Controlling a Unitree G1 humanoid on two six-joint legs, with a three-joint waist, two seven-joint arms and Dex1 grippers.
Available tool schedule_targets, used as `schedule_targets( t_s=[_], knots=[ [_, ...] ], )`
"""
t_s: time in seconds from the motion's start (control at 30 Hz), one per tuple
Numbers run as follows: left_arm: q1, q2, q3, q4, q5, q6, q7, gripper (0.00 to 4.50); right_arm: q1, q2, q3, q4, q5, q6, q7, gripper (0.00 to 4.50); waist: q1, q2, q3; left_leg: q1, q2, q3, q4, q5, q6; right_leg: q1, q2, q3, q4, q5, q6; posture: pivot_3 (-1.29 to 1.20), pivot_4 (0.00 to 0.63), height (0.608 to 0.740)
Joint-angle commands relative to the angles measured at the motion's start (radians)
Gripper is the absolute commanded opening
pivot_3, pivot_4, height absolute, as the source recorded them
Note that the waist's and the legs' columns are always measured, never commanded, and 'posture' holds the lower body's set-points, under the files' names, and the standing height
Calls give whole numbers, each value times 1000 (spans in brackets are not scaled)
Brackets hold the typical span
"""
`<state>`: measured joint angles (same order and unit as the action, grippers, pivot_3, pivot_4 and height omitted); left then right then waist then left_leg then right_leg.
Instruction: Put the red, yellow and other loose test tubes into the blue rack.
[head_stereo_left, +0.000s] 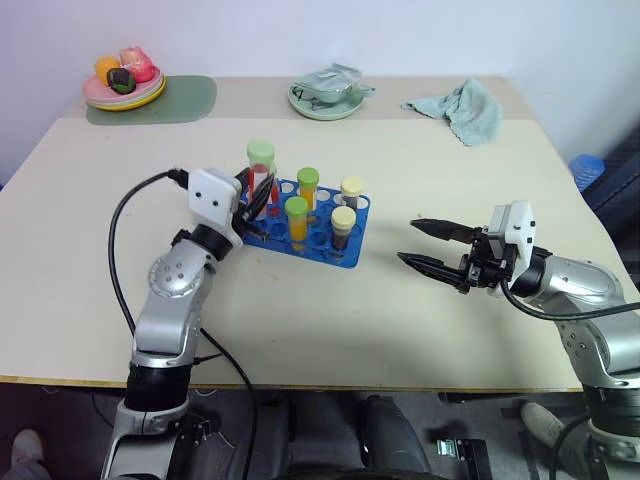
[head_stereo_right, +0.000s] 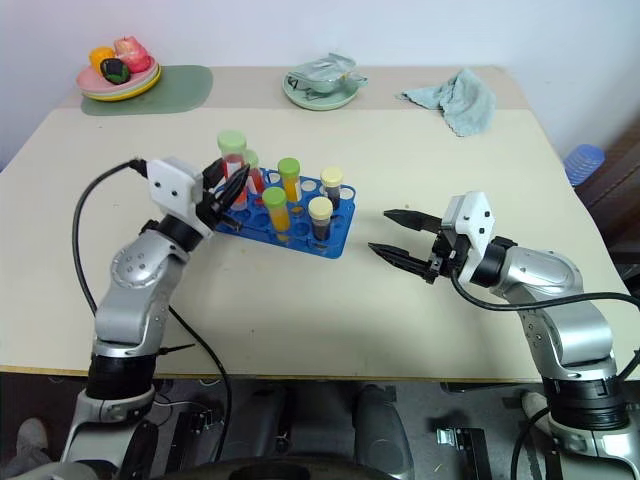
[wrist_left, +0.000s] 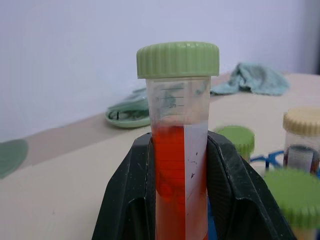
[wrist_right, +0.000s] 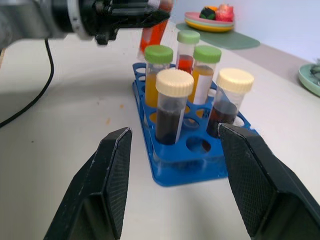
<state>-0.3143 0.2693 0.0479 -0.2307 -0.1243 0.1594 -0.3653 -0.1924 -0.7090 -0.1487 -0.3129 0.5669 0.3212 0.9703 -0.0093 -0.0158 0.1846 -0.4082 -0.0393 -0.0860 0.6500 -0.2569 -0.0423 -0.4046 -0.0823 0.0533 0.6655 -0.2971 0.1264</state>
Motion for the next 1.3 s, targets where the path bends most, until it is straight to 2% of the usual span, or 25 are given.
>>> schedule_targets(
  t_s=[0.03, 0.33, 0.9, 1.13, 1.2, 1.23, 1.3],
  knots=[
    [6, -10, -3, 5, 19, -104, 15, 757, -5, -17, -34, -42, 21, 1, 2, 2804, -1, 0, 0, 0, 0, 0, 0, 0, 0, 0, 0, 0, 0, 0, 0, 0, 150, 740],
    [26, -36, 3, 165, 32, -265, 26, 757, -2, -25, -37, -41, 22, 2, 1, 2804, -1, 0, 0, 0, 0, 0, 0, 0, 0, 0, 0, 0, 0, 0, 0, 0, 150, 740],
    [-1, -76, -31, 398, 23, -437, 0, 757, 35, -36, -72, -68, 25, 12, -7, 2804, 0, 1, -1, 1, 0, 0, 0, 0, 0, 1, 0, -1, 0, 0, 0, 0, 150, 740],
    [20, -80, -13, 404, -10, -450, -20, 757, 42, -38, -83, -80, 28, 21, -11, 2804, 1, 1, -1, 1, 0, 0, 0, 0, 0, 2, 0, -1, 0, 0, 0, 0, 150, 740],
    [24, -79, -12, 397, -27, -453, -36, 1797, 42, -36, -81, -82, 29, 23, -12, 2804, 0, 1, -1, 1, 0, 0, 0, 0, 0, 2, 0, -1, 0, 0, 0, 0, 150, 740],
    [25, -79, -12, 393, -27, -455, -36, 2048, 40, -35, -80, -82, 29, 24, -13, 2804, 0, 1, -1, 1, 0, 0, 0, 0, 0, 2, 0, -1, 0, 0, 0, 0, 150, 740],
    [25, -81, -11, 381, -7, -464, -14, 3097, 36, -34, -77, -79, 28, 25, -13, 2804, -1, 1, -1, 1, 0, 0, 0, 0, 0, 2, 0, -1, 0, 0, 0, 0, 150, 740]
  ],
)
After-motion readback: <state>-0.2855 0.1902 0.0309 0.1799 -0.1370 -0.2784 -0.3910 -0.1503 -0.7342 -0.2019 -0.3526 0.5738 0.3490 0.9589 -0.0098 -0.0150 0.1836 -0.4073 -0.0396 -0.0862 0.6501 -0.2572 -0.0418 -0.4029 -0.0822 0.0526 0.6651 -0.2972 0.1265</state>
